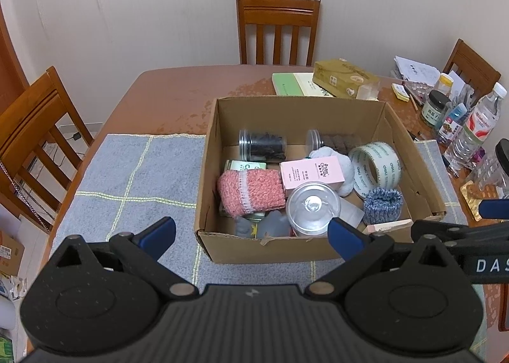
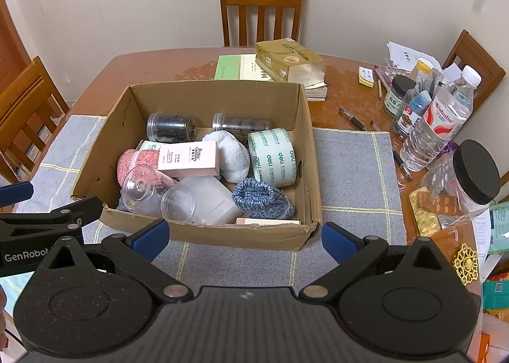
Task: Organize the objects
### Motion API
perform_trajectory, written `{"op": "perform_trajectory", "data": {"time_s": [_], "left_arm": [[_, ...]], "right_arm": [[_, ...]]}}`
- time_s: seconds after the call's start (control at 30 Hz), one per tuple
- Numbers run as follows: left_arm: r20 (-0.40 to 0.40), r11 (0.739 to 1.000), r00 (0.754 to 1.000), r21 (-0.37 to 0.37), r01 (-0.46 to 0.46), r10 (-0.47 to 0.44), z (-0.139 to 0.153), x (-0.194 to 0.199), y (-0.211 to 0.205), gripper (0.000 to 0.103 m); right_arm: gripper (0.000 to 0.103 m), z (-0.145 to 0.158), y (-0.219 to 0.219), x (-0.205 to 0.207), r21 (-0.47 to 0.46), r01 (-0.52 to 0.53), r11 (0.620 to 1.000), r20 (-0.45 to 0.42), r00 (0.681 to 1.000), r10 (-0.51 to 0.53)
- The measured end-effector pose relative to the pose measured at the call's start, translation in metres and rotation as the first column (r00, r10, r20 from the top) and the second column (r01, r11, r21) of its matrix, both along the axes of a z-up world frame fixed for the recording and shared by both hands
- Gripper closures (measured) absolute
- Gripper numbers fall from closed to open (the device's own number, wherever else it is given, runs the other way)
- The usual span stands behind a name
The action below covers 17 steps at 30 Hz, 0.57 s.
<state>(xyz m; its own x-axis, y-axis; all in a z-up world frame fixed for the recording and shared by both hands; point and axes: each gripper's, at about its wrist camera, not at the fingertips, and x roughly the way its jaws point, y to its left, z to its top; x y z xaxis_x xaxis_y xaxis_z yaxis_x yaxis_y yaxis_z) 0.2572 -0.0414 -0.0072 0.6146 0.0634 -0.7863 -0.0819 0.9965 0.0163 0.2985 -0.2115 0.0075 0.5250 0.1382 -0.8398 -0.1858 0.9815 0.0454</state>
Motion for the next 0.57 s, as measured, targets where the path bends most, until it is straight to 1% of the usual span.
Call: {"op": "perform_trajectory", "data": {"time_s": [0.57], "left_arm": [[-0.012,1.000,1.000,0.001,0.005,-0.005,-0.0015,0.0026,-0.0045,0.002]], "right_arm": [[0.000,-0.0007,-0.0018,0.0026,0.006,0.004,1.000,-0.005,1.000,-0.004]]}}
